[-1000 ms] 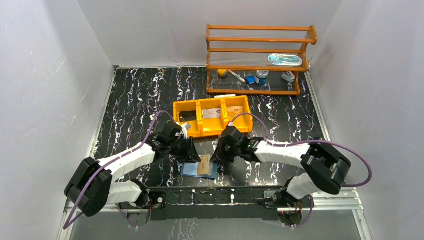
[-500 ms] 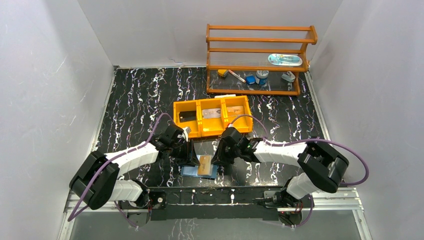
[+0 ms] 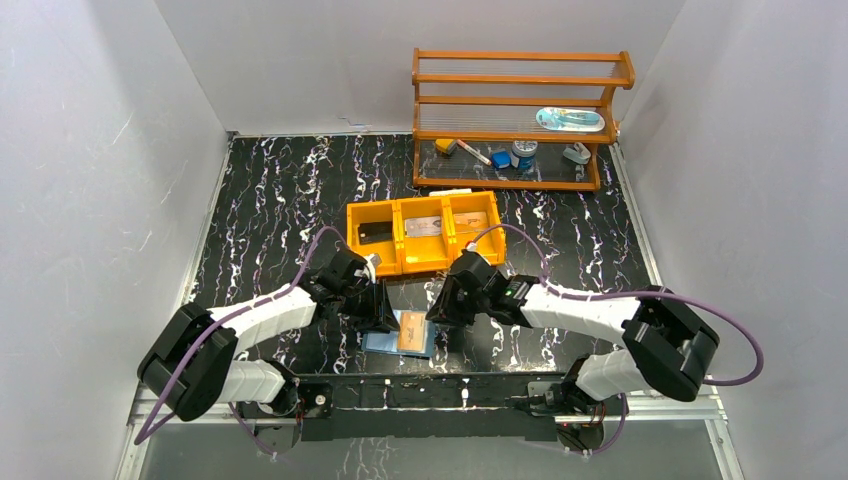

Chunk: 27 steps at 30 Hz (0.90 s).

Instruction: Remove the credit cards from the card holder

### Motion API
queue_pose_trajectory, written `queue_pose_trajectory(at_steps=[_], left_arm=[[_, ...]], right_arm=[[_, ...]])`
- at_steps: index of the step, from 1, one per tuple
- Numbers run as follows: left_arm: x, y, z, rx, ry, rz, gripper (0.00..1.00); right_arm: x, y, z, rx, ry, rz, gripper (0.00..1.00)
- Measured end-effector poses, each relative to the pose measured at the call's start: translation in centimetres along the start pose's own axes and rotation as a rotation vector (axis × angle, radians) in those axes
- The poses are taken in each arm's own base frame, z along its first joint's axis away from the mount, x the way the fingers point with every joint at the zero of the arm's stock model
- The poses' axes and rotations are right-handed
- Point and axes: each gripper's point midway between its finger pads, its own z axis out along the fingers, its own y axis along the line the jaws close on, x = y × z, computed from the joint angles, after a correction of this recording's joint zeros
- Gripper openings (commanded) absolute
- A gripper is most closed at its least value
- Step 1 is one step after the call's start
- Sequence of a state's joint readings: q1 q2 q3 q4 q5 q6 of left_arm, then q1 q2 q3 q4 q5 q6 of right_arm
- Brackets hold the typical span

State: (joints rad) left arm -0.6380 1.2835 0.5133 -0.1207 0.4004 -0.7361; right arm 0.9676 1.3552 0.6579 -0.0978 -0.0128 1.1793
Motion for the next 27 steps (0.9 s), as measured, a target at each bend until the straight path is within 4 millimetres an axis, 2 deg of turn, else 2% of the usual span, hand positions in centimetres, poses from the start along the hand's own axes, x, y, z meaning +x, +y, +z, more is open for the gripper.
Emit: queue_pose_trajectory(at_steps=[5,11,18,27], left_arm=[[0.0,0.0,0.0,0.000,0.000,0.000,0.34],[0.0,0.0,0.0,0.000,0.000,0.000,0.34],[0.0,0.0,0.0,0.001,0.000,0.000,0.34],[0.2,-0.2,0.3,0.033,-0.002,-0.015,0.32]], right_arm=[[0.2,0.1,0.0,-0.007,0.011,-0.001,0.29],[1.4,-0.1,2.1,-0.015,0.089,0.002,0.28],[2.1,-0.7,3.1,-0.002,0.129,0.007,0.27],[2.4,-0.5,3.8,-0.036,0.147,0.023,0.14]])
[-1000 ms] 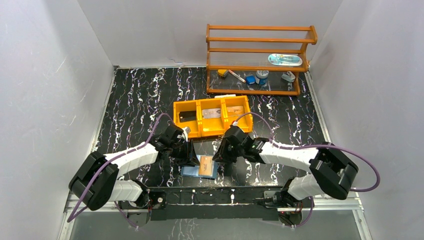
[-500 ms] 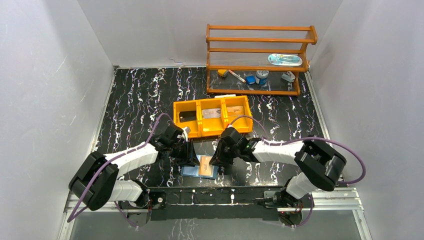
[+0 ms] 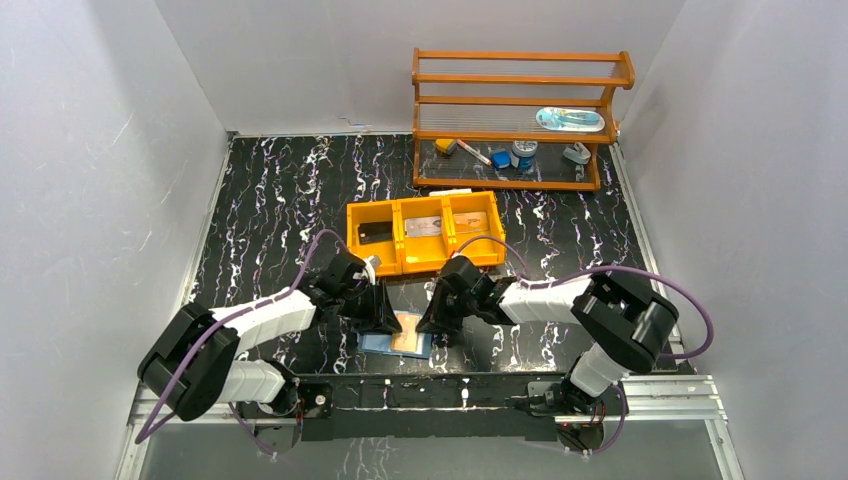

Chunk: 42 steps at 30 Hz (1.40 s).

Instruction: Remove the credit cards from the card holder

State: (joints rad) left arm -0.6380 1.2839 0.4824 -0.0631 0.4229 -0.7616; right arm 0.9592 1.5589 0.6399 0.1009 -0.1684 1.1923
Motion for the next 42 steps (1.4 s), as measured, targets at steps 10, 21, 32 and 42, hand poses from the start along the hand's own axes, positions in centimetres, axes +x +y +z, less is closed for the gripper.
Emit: queue_pose_trajectory(at_steps=[10,21,32,42], left_arm=[[0.5,0.4,0.5,0.033,0.003,-0.064,0.08],[0.9,0.5,0.0,0.030,-0.011,-0.075,0.00],[0.9,0.7,-0.9,0.016,-0.032,-0.037,0.00],[1.2,1.6,-1.2,-0.027,-0.035,-0.025,0.00]], right_arm=[[0.2,0.3,0.6,-0.057,0.022,0.046,0.11],[0.2,0.1,0.6,-0.051,0.021,0.048,0.06],[-0.1,0.0,0.7,-0.017,0.001,0.033,0.03],[-0.3,0.0,0.6,0.007,-0.004,0.009,0.11]])
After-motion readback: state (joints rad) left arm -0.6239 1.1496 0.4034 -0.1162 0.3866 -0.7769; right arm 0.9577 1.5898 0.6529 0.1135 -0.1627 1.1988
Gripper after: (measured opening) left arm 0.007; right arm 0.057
